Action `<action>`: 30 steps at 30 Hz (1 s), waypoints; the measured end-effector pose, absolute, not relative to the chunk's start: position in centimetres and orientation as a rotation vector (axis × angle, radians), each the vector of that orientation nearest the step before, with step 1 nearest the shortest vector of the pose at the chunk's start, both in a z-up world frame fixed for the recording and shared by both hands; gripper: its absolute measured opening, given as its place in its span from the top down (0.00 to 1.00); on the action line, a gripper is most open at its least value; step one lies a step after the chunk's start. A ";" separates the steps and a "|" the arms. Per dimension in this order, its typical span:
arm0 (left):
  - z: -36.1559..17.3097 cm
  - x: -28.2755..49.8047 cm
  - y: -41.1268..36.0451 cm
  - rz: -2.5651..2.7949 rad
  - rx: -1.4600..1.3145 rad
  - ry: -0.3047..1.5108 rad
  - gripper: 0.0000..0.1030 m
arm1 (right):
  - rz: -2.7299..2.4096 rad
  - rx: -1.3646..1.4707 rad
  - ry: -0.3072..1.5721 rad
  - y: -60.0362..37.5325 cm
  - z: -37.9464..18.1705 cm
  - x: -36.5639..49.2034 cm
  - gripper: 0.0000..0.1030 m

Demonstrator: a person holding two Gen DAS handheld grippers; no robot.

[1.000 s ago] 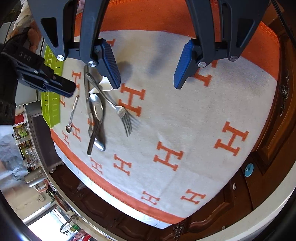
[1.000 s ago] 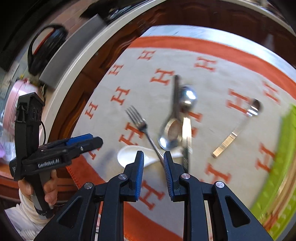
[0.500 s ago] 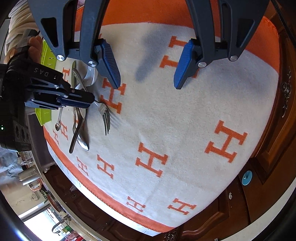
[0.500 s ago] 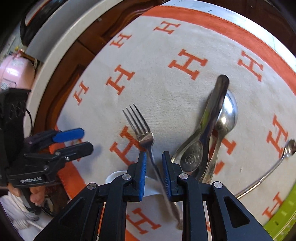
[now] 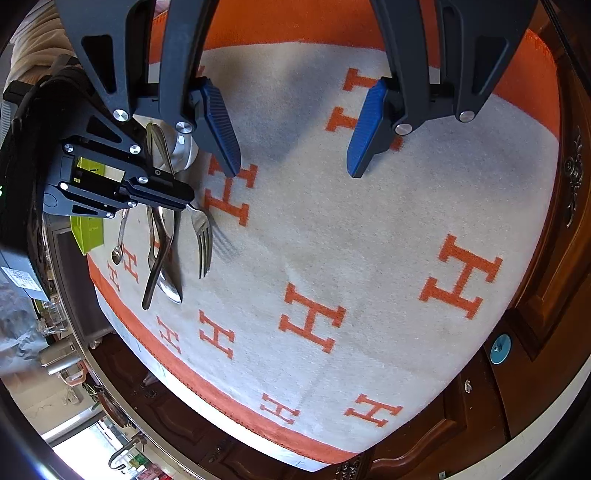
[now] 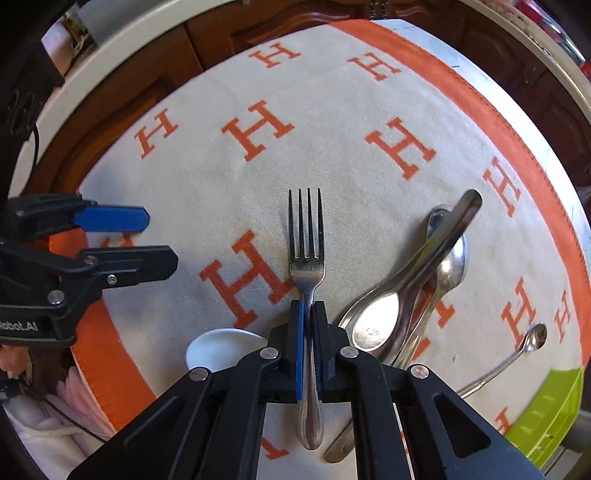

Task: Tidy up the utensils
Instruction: 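Grasp the steel fork with the right tool while the left tool grasps a steel spoon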

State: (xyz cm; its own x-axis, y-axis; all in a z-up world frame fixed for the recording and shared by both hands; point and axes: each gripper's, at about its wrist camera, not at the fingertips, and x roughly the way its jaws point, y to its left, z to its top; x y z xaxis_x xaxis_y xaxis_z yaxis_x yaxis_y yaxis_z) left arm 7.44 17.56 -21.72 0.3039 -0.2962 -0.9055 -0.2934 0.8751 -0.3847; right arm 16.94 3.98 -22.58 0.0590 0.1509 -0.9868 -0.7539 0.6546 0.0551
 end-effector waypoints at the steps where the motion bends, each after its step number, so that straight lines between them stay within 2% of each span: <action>1: -21.6 7.4 17.5 -0.002 -0.539 1.280 0.44 | 0.741 -0.531 1.343 3.5 -22.4 17.0 0.96; 14: -19.8 8.2 14.9 -0.039 -0.451 1.272 0.44 | 0.695 -0.200 1.274 -4.5 -16.9 16.0 0.96; 23: -17.3 11.9 10.8 -0.132 -0.340 1.248 0.44 | 0.483 0.084 1.191 -16.9 -12.0 13.8 0.96; 30: -19.1 16.3 7.8 -0.223 -0.320 1.279 0.44 | 0.236 0.237 1.182 -28.1 -11.8 12.1 0.96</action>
State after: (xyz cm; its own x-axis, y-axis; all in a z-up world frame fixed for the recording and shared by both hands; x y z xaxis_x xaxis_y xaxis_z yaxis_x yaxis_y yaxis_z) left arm 16.32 7.75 -19.15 0.2757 -0.3379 -0.8999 -0.0135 0.9347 -0.3551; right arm 12.14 -28.12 -11.76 0.3609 0.3042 -0.8816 -0.0573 0.9507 0.3047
